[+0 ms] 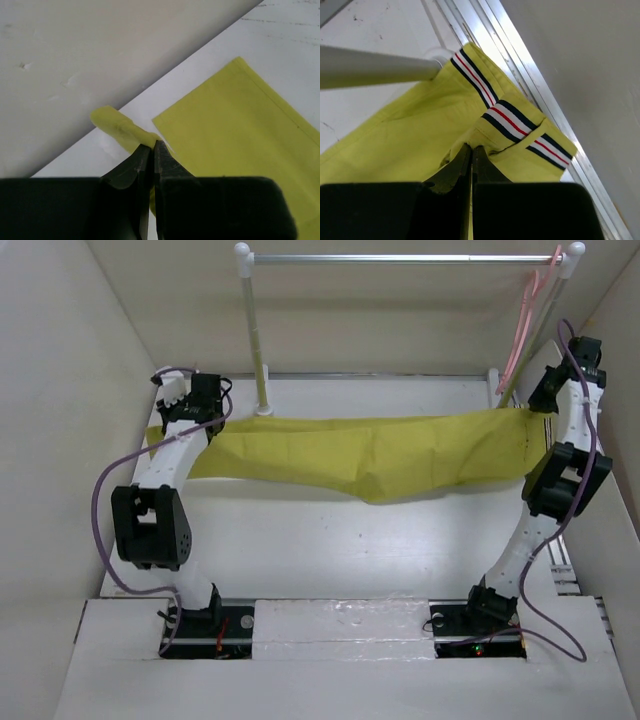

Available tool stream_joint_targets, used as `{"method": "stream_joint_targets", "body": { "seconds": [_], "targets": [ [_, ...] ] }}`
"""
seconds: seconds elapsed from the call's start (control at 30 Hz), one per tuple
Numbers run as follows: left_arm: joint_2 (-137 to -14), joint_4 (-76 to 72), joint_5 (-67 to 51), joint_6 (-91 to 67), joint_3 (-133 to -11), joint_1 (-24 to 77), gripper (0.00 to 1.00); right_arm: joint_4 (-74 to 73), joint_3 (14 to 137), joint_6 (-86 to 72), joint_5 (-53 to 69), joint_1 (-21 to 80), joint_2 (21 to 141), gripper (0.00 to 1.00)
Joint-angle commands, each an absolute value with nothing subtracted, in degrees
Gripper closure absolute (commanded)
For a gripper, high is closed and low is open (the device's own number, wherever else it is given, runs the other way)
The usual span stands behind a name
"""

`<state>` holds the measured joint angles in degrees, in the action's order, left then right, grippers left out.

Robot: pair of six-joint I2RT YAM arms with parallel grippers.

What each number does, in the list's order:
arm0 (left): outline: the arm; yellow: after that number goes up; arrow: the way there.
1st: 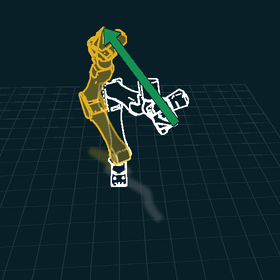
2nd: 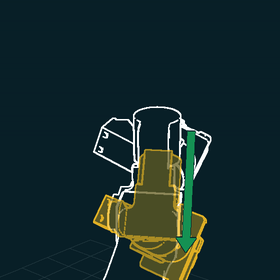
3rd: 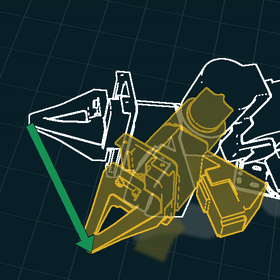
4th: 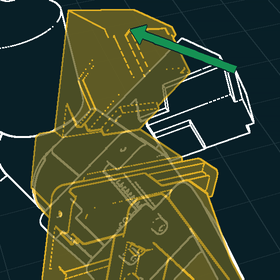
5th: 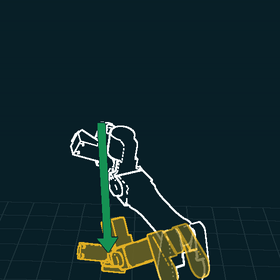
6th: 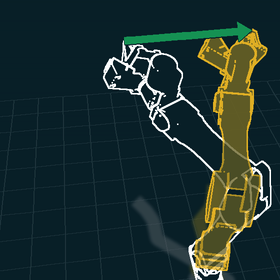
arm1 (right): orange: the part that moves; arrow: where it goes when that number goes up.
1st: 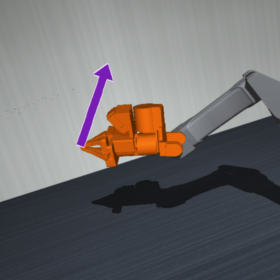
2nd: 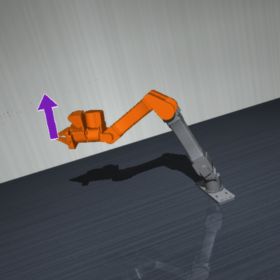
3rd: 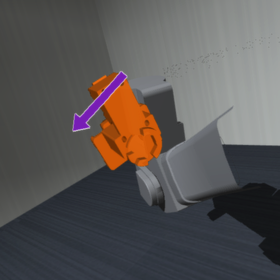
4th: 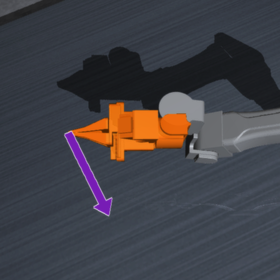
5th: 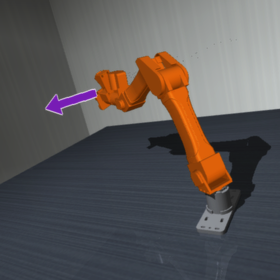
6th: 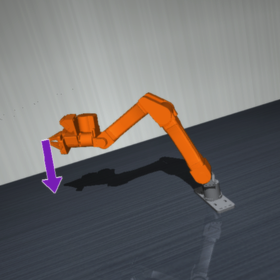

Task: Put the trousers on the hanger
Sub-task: Fold the trousers at the center of the board.

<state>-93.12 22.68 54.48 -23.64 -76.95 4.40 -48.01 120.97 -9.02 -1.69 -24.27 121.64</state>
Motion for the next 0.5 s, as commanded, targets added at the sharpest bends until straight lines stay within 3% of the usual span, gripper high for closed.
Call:
{"method": "stream_joint_targets", "body": {
  "seconds": [0.0,0.13,0.27,0.3,0.33,0.37,0.4,0.43,0.47],
  "targets": [
    [-98.9,22.3,60.2,-19.8,-84.5,4.0,1.00,-46.2,128.1,-8.4,-1.7,-24.6,125.7,1.00],
    [-110.1,22.5,58.1,-15.9,-95.6,3.3,1.00,-48.1,135.9,-8.9,-1.1,-23.6,132.1,1.00],
    [-121.8,27.4,55.0,-17.1,-111.7,0.5,1.00,-42.9,134.3,-11.5,-0.4,-22.9,133.0,0.99],
    [-126.1,28.4,53.7,-17.2,-114.4,0.4,1.00,-40.0,132.5,-12.7,2.2,-22.3,132.8,0.95],
    [-127.9,29.3,53.4,-17.4,-116.9,-0.3,0.98,-38.9,131.7,-13.3,2.5,-22.3,132.2,0.79],
    [-129.4,29.1,52.5,-17.0,-120.8,-0.3,0.84,-38.1,131.1,-13.6,2.6,-21.8,132.0,0.70],
    [-132.3,29.3,50.6,-16.3,-123.5,-0.3,0.35,-36.5,129.2,-14.1,3.0,-21.1,131.2,0.39],
    [-132.4,29.3,50.5,-16.3,-123.6,-0.3,0.35,-36.5,129.2,-14.1,3.0,-21.1,130.7,0.39],
    [-132.5,29.3,49.8,-16.5,-124.6,-0.3,0.28,-36.2,128.5,-14.3,3.3,-21.1,129.9,0.37]
  ]
}}
